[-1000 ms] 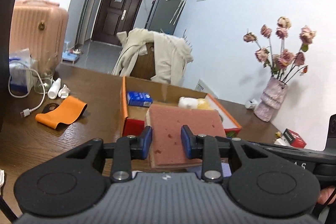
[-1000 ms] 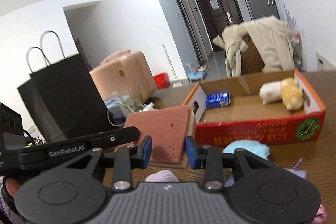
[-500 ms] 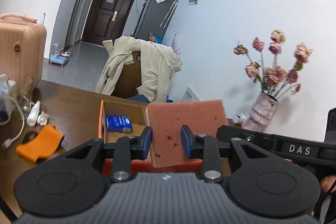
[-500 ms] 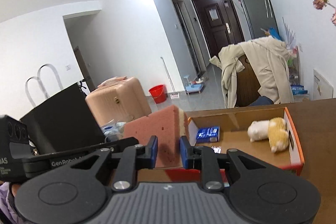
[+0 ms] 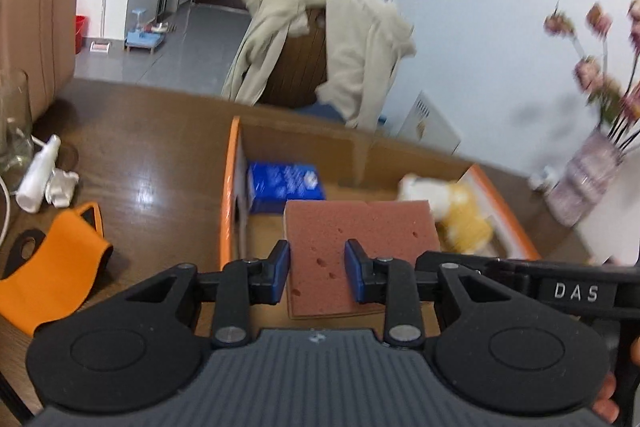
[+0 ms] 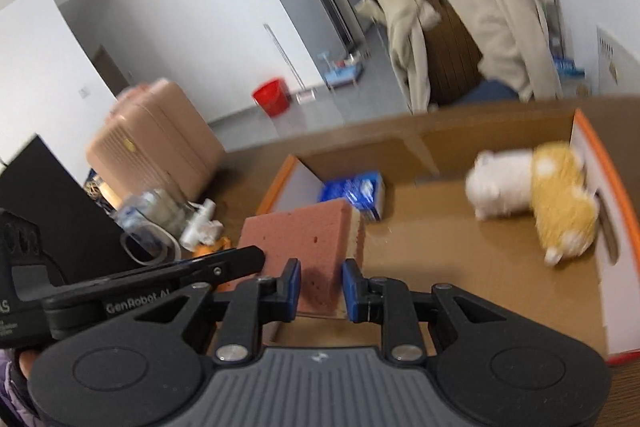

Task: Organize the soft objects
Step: 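Carry the pink sponge over the cardboard box and lower it inside, then open both grippers and withdraw from the box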

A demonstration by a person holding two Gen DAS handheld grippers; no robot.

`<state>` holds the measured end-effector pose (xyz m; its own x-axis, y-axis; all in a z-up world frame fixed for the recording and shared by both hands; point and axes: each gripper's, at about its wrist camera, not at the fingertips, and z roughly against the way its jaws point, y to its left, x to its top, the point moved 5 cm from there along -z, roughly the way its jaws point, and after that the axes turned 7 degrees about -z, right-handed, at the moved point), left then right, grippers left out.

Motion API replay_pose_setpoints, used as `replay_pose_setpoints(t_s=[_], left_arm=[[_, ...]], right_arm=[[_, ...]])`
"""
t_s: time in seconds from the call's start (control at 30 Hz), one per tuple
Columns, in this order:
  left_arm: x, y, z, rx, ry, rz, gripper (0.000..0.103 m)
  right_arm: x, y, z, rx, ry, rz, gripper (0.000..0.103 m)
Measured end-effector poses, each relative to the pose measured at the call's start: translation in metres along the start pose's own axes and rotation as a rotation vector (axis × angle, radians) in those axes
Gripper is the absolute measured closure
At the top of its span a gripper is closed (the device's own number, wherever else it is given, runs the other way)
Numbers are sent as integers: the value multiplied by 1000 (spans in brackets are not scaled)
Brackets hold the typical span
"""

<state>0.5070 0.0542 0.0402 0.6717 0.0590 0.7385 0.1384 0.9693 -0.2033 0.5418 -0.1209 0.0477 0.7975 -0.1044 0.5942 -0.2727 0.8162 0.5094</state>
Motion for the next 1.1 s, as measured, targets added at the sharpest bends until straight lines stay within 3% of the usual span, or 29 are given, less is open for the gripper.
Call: replay_pose_setpoints(t_s=[0.23, 0.33, 0.5, 0.8, 1.1], left_arm=[[-16, 1, -9, 34, 23, -78, 69], [-18, -1, 2, 13, 20, -95, 60], [-17, -3, 22, 49, 9, -107, 59], [3, -26, 116, 102, -142, -150, 50], [-19, -56, 200, 154, -245, -192, 32]], right_arm=[[-20, -19, -41, 1, 90, -46, 78], [-25, -21, -40, 21, 102, -56, 77], [-23, -11, -22, 21, 81, -37, 76], [-5, 22, 96, -31, -136, 124, 58], [-24, 14, 227, -139, -332, 216, 39]])
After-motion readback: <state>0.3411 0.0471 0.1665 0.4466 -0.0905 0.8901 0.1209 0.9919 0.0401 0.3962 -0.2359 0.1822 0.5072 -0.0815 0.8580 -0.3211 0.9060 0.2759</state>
